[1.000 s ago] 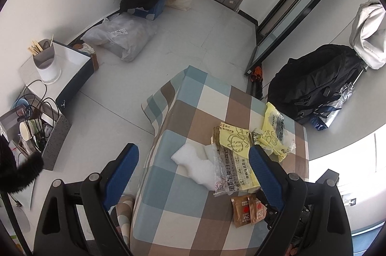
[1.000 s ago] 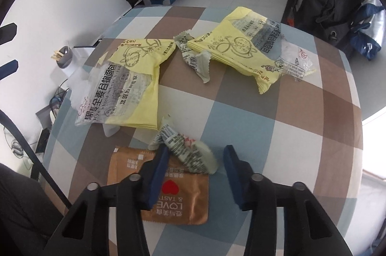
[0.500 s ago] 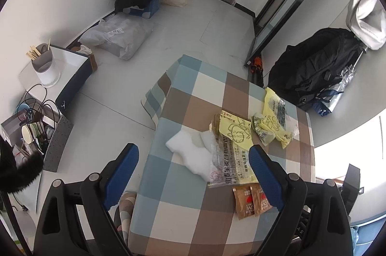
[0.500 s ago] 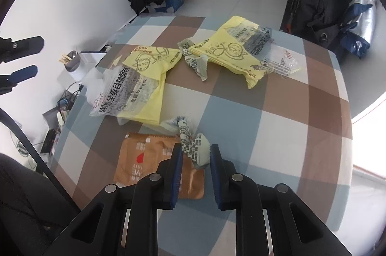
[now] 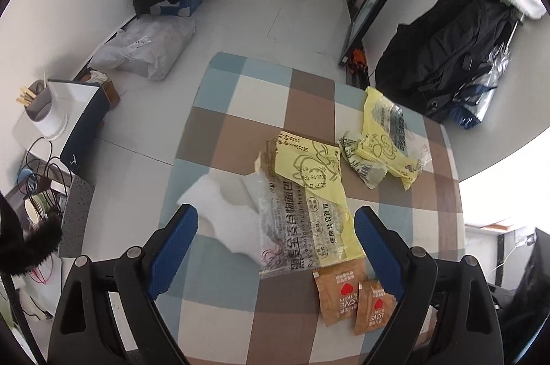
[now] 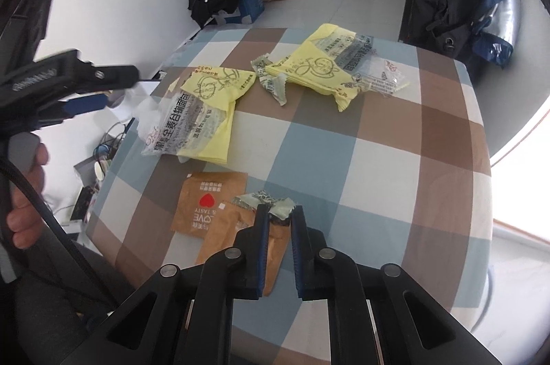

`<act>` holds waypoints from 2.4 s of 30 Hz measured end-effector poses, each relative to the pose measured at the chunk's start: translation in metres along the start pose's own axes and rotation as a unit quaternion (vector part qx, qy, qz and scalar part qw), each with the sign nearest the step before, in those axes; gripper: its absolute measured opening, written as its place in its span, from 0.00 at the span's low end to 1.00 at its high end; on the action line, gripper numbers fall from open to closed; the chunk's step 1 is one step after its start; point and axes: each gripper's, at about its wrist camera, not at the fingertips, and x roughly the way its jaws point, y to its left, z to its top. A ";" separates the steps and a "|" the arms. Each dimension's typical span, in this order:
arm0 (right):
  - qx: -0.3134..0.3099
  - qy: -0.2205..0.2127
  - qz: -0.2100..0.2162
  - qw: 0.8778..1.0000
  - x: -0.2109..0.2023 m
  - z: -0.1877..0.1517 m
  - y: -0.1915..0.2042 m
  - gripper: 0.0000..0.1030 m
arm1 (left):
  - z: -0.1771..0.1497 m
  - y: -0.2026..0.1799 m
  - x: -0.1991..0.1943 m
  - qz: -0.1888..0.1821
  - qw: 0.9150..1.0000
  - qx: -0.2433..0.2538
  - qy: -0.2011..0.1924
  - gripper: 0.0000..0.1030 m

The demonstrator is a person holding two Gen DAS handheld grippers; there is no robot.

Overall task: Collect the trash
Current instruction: 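Lower the left gripper onto the yellow printed plastic bag, then close the left gripper on the yellow bag and lift it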

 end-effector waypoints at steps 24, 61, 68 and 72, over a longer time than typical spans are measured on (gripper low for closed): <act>0.053 -0.015 0.050 0.997 -0.017 0.001 -0.053 0.11 | 0.012 -0.036 0.072 0.091 0.990 0.038 0.097 0.88; 0.045 -0.025 0.040 0.998 -0.017 0.002 -0.044 0.11 | 0.014 -0.036 0.044 0.019 0.997 0.032 0.068 0.56; 0.050 -0.028 0.037 0.998 -0.016 0.004 -0.042 0.11 | 0.016 -0.029 0.030 -0.016 0.999 0.018 0.048 0.56; 0.055 -0.031 0.044 0.997 -0.017 0.004 -0.039 0.11 | 0.014 -0.023 0.019 -0.048 0.998 0.005 0.036 0.56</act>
